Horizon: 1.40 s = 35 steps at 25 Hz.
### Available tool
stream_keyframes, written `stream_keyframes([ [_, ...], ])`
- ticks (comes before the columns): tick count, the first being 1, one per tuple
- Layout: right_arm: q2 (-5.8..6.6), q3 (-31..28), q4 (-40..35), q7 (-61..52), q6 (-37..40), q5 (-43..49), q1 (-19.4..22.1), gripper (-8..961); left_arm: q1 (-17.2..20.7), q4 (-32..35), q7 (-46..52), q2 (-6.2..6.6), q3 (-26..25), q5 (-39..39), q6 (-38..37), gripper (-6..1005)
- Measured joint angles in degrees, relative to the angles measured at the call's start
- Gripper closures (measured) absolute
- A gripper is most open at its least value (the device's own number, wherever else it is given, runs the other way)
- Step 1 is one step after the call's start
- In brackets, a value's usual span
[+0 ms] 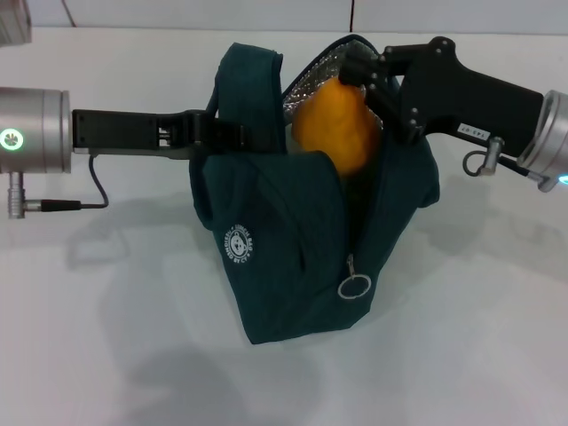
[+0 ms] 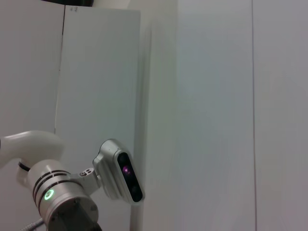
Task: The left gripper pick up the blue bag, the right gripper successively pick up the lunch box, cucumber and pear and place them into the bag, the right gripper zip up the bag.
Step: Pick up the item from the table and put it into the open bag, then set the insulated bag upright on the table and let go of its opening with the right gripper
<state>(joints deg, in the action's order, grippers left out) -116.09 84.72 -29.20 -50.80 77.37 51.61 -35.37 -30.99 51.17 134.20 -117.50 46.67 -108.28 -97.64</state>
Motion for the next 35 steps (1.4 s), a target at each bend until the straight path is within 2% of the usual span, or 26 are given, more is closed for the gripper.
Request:
stream_keyframes([
  [13, 0.03, 0.18, 0.91, -0.53, -0.01, 0.44, 0.50, 763, 0.06, -0.03, -0.38, 0.00, 0.00, 0.00, -0.10, 961],
  [16, 0.13, -0.06, 0.34, -0.53, 0.29, 0.20, 1.40, 538, 0.22, -0.02, -0.73, -0.04, 0.00, 0.00, -0.31, 961],
  [21, 0.29, -0.26, 0.22, -0.56, 0.48, 0.13, 1.63, 378, 1.01, 0.17, -0.85, -0.04, 0.00, 0.01, -0.55, 961],
  [29, 0.48, -0.36, 0.19, -0.87, 0.50, 0.08, 1.85, 323, 2.10, 0.33, -1.35, 0.07, 0.00, 0.01, -0.70, 961],
  [32, 0.49, -0.48, -0.73, -0.88, 0.86, 0.04, 3.32, 302, 2.46, 0.18, -1.58, 0.15, 0.00, 0.01, -0.81, 961],
  [35, 0.54, -1.00, -1.97, -0.88, 1.13, -0.02, 4.68, 207, 2.76, 0.27, -1.58, 0.19, 0.00, 0.02, -1.01, 961],
])
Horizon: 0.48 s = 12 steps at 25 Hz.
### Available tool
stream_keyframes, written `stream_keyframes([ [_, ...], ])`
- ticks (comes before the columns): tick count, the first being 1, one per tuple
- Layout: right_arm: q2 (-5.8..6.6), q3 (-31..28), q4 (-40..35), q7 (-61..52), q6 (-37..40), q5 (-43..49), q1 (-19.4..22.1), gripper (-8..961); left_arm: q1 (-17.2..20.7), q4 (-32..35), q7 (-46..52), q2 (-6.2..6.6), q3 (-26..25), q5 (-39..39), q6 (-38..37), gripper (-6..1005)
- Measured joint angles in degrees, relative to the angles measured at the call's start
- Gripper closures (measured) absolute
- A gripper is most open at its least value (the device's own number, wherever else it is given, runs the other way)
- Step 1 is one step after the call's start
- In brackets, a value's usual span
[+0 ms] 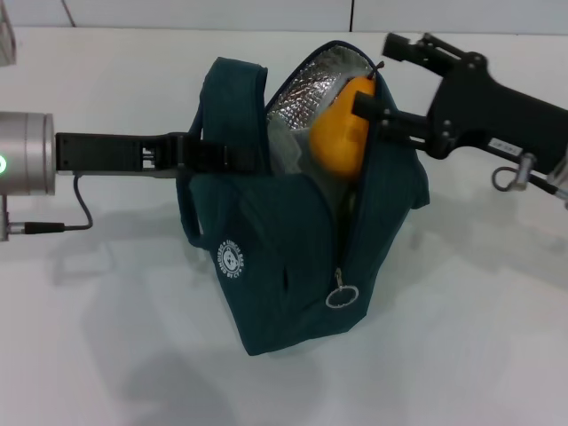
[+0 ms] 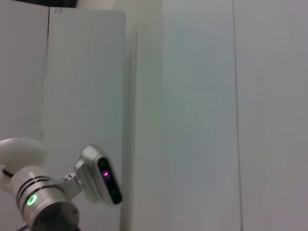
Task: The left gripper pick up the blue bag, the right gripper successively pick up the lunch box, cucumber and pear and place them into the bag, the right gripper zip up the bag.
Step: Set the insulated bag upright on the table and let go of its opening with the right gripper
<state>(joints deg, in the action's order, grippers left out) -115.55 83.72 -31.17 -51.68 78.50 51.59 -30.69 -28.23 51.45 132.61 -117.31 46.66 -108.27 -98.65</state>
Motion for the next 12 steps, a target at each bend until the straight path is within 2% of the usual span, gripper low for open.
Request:
stream_keyframes([
  [2, 0.06, -1.87, -1.33, -0.02, 0.30, -0.02, 1.74, 144, 0.38, 0.06, -0.01, 0.19, -0.05, 0.00, -0.39, 961],
  [8, 0.23, -6.44, -1.02, -0.10, 0.84, 0.19, 3.89, 145, 0.52, -0.20, -0.07, 0.28, -0.08, 0.00, -0.42, 961],
  [12, 0.62, -9.10, 1.34, -0.15, -1.58, 0.50, 4.65, 145, 0.55, -0.21, -0.07, 0.28, -0.09, 0.00, -0.42, 961],
])
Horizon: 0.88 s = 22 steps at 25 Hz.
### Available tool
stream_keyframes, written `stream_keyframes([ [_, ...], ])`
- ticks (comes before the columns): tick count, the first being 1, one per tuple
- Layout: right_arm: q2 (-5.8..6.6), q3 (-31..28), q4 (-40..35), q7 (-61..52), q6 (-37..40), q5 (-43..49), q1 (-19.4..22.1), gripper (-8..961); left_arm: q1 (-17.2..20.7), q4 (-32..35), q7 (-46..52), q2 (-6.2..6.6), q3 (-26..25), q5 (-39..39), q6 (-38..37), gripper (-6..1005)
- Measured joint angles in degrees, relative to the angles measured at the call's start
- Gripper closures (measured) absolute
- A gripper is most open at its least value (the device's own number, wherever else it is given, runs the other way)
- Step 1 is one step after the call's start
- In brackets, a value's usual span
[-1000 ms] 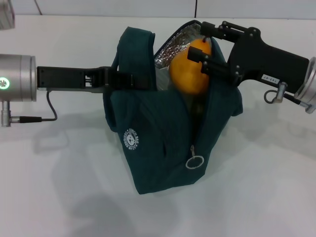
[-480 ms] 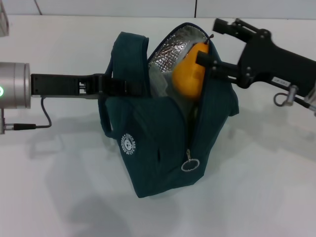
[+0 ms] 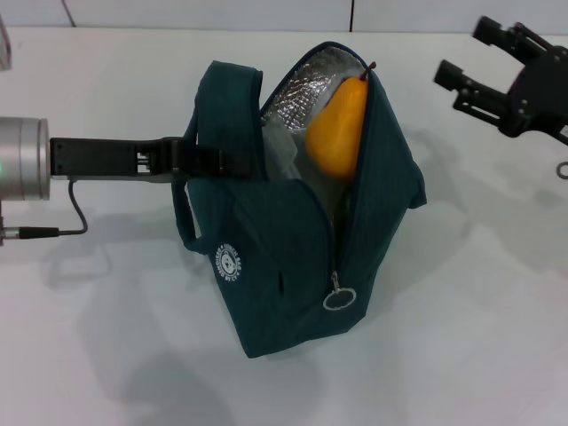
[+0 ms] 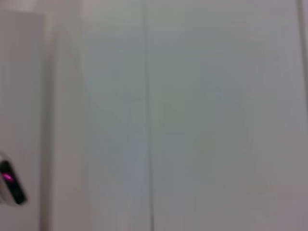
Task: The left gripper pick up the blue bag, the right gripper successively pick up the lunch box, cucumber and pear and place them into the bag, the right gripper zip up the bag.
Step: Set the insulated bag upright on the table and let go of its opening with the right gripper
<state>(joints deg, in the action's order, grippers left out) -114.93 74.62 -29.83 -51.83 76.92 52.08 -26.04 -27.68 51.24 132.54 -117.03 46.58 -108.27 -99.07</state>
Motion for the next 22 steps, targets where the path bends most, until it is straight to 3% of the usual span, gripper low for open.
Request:
stream_keyframes([
  [7, 0.04, 0.15, 2.58, -0.44, -8.32, 2.56, -0.93, 146, -0.26, 0.13, 0.10, -0.03, 0.00, -0.01, 0.01, 961],
  [10, -0.37, 0.86, 3.93, -2.69, -13.22, 6.03, -3.66, 146, -0.50, 0.12, 0.11, -0.03, 0.00, -0.02, 0.01, 961],
  [22, -1.06, 4.39, 8.97, -3.53, -17.74, 6.97, -10.96, 148, -0.80, 0.02, 0.02, -0.33, 0.00, -0.02, 0.02, 961],
])
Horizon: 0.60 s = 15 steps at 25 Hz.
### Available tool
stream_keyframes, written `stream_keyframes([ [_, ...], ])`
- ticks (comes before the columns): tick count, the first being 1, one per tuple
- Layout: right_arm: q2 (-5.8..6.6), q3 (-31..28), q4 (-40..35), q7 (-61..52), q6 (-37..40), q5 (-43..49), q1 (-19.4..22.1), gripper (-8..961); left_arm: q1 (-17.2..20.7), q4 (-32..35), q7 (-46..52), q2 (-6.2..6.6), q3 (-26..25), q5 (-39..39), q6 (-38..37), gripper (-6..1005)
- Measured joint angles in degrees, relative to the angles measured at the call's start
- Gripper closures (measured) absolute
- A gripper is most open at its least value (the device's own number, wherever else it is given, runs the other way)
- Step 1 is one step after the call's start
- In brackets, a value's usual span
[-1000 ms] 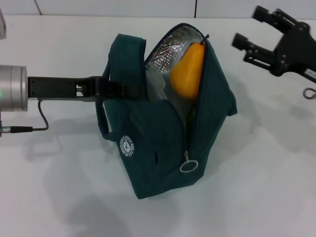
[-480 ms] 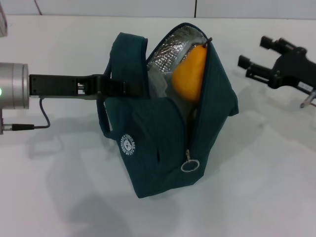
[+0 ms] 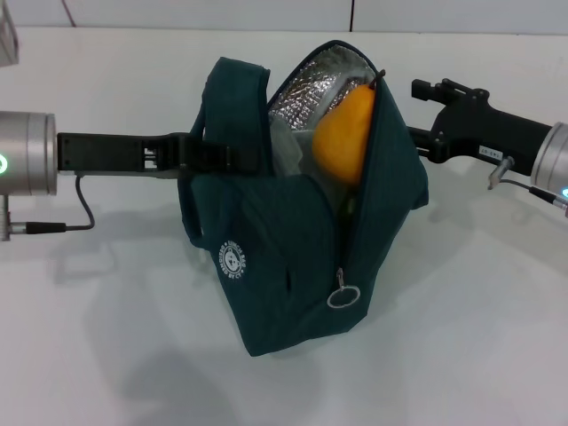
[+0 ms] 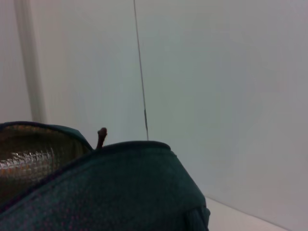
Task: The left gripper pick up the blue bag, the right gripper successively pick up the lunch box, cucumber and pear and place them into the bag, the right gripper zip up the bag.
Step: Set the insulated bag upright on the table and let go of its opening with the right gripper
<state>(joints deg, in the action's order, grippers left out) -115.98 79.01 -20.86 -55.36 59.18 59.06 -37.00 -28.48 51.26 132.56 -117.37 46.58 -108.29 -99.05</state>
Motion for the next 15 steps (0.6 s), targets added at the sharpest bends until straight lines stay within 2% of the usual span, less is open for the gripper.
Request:
stream_keyframes([
  [9, -0.22, 0.51, 0.08, 0.46, -3.22, -0.26, -1.56, 153, 0.00, -0.02, -0.02, -0.07, 0.00, 0.01, 0.00, 961],
  [15, -0.20, 0.86, -0.52, 1.08, -3.56, -0.54, -1.91, 197, 0.00, -0.02, -0.02, -0.04, 0.00, 0.01, 0.00, 962],
])
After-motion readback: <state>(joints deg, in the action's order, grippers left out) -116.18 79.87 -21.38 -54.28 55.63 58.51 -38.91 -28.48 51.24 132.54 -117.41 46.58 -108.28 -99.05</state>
